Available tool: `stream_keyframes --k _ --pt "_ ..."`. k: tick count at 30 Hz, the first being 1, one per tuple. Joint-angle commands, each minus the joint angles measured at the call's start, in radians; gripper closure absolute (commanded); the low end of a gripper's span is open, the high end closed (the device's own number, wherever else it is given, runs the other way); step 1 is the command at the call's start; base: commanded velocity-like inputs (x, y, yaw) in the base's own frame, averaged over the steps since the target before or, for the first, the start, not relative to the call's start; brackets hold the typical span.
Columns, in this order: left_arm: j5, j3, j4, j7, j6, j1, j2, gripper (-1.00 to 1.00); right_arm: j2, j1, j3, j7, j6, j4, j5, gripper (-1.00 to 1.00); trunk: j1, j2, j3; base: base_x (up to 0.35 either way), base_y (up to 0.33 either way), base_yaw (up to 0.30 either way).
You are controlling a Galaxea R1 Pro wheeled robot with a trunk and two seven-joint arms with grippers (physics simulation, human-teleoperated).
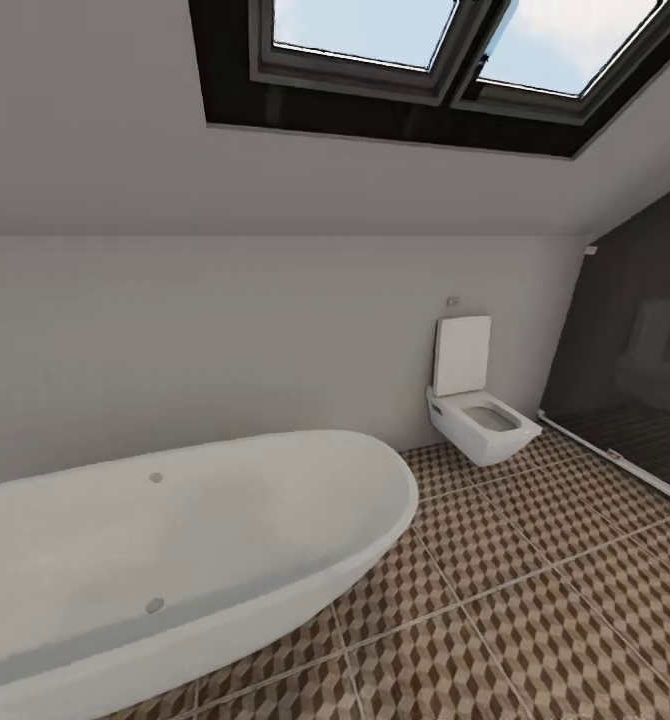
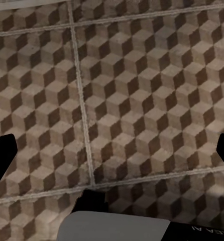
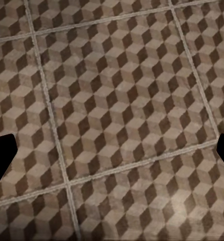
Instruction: Take the four mousetraps from the cabinet in the bathroom and place them on the bathroom floor. Make sure all four end up on the same floor surface, and ensure that at least two of them are either under or directly next to the same bathroom sink.
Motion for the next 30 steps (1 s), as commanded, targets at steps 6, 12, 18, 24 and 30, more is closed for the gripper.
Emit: stream_keyframes --k 6,12,18,24,30 --pt "0.000 0.004 0.000 0.001 -0.004 0.000 0.006 -1.00 -0.002 -0.001 0.000 0.000 -0.003 0.003 0.006 -1.00 0.000 0.000 -0.001 0.000 0.000 -0.267" --pt "0.002 0.003 -0.014 0.001 0.001 -0.002 0.024 -1.00 -0.003 -0.001 0.000 0.000 -0.004 0.004 0.006 -1.00 0.000 0.000 -0.001 0.000 0.000 -0.268" --pt "0.001 0.002 -0.024 -0.003 0.010 -0.028 0.027 -1.00 -0.013 -0.001 -0.001 0.000 -0.023 0.004 0.004 -1.00 0.000 0.000 -0.001 0.000 0.000 -0.269" --pt "0.002 0.002 -0.015 -0.007 0.009 -0.039 0.025 -1.00 -0.020 -0.001 -0.001 0.000 -0.039 0.005 0.003 -1.00 0.000 0.000 -0.001 0.000 0.000 -0.277" --pt "0.001 0.002 -0.006 -0.007 0.002 -0.043 0.020 -1.00 -0.023 -0.001 -0.001 0.000 -0.046 0.007 0.001 -1.00 0.000 0.000 -0.001 0.000 0.000 -0.287"
